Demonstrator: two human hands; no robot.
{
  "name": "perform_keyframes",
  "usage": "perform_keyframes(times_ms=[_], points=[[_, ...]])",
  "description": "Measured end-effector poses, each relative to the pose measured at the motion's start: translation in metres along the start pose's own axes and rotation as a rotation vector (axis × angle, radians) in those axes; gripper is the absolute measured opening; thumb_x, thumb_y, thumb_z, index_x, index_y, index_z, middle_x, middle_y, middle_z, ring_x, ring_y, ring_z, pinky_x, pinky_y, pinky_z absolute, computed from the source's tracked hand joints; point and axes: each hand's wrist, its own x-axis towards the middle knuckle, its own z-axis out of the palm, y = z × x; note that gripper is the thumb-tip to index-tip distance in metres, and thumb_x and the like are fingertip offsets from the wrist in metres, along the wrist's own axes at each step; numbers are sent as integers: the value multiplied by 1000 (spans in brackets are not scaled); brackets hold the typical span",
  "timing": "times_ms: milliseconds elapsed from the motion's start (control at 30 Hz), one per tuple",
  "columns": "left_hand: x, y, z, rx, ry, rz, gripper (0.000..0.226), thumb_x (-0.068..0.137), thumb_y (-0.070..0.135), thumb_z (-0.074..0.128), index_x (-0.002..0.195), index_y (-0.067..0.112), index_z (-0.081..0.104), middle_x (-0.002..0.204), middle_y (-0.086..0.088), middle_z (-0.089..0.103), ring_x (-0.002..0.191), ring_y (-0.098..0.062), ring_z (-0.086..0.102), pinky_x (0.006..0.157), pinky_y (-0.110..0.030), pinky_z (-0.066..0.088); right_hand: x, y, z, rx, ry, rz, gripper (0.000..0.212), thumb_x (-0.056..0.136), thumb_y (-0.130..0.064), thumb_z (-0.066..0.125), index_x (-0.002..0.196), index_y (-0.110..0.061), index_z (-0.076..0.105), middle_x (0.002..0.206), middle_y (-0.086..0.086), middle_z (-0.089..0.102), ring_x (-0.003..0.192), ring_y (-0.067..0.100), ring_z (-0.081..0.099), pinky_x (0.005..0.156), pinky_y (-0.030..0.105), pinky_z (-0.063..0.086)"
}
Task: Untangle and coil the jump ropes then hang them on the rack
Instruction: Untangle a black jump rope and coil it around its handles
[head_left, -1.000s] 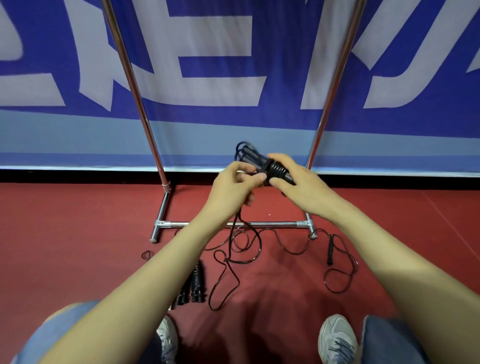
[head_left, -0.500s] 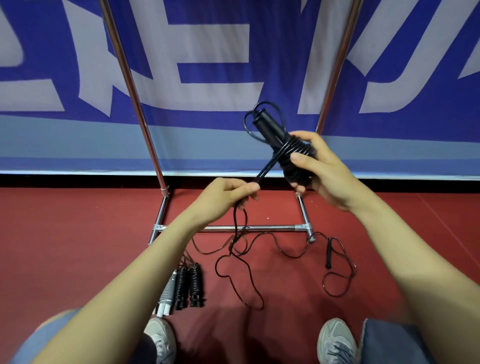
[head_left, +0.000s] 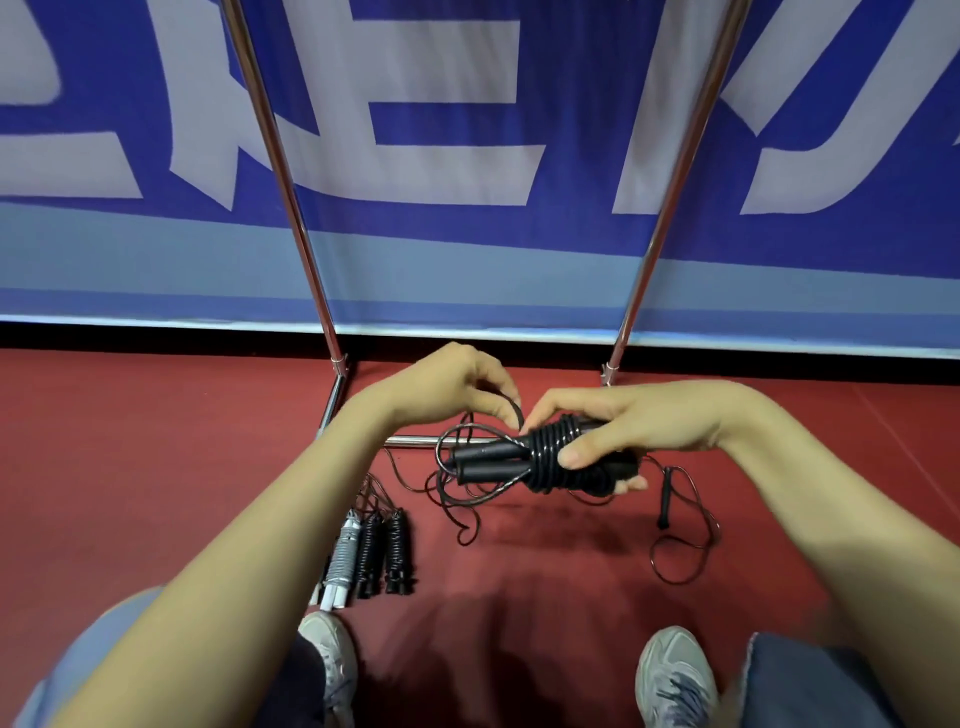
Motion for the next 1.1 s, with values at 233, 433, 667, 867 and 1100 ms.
perform_keyframes(times_ms=[233, 433, 667, 867, 1100], points=[[7, 12, 10, 167, 155, -26, 12, 80, 27, 76, 88, 18, 76, 83, 12, 63, 81, -8, 59, 81, -35, 49, 16, 1, 1, -149, 199, 195, 31, 95, -23, 59, 118, -18, 39, 80, 12, 61, 58, 21, 61, 52, 32, 55], [3, 33, 19, 5, 450, -40, 22, 95, 20, 58, 110, 12, 72, 91, -2, 66, 75, -8, 57, 67, -12, 39, 21, 4, -4, -317, 620, 31, 60, 96, -28, 55, 144, -40, 22, 80, 5, 63, 56, 19, 64, 57, 27, 55], [2, 36, 19, -425, 511, -148, 16, 94, 18, 61, 106, 18, 70, 60, 11, 65, 47, -6, 43, 52, -17, 35, 27, 8, -4, -567, 885, -101, 59, 98, -32, 48, 150, -42, 21, 120, 1, 50, 94, 19, 55, 91, 35, 46], [-2, 38, 14, -766, 432, -139, 11, 94, 17, 60, 88, 14, 67, 70, -1, 64, 47, -9, 34, 49, -19, 29, 23, 6, -12, -263, 1034, -276, 61, 95, -23, 54, 143, -51, 30, 121, -2, 52, 72, 16, 69, 85, 44, 55], [-8, 45, 13, -583, 664, -80, 13, 90, 12, 63, 84, 16, 73, 60, 15, 61, 54, 5, 51, 59, -6, 37, 22, 11, -13, -631, 973, -113, 58, 95, -34, 51, 146, -47, 25, 131, -4, 49, 111, 21, 55, 93, 44, 47]])
